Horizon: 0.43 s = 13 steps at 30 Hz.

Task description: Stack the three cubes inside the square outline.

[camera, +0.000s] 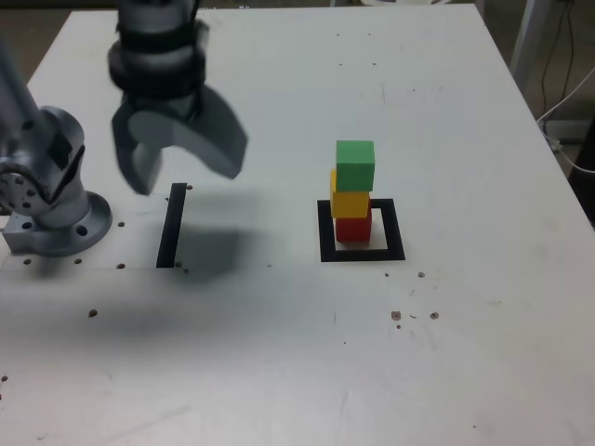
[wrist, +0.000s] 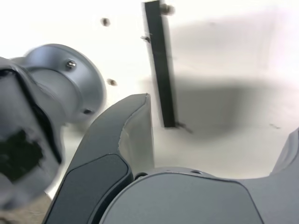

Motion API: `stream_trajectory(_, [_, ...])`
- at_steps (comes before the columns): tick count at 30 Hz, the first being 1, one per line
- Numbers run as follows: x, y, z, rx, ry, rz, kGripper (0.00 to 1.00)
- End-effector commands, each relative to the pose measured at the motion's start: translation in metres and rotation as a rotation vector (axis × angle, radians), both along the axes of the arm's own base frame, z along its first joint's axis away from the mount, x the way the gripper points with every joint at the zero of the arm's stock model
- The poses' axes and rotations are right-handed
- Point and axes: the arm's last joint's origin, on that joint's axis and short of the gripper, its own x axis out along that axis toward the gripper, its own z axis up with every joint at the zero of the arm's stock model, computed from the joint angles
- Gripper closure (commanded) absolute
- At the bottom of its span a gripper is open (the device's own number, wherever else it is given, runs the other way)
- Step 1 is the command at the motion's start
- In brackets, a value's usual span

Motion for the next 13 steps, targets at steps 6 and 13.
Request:
stream_trajectory(6, [-0.017,0.003,-0.024,0.002,-0.007,0.013,0.01])
stream_trajectory(13, [-0.028,0.004,-0.037,-0.002,0.029,0.014,0.01])
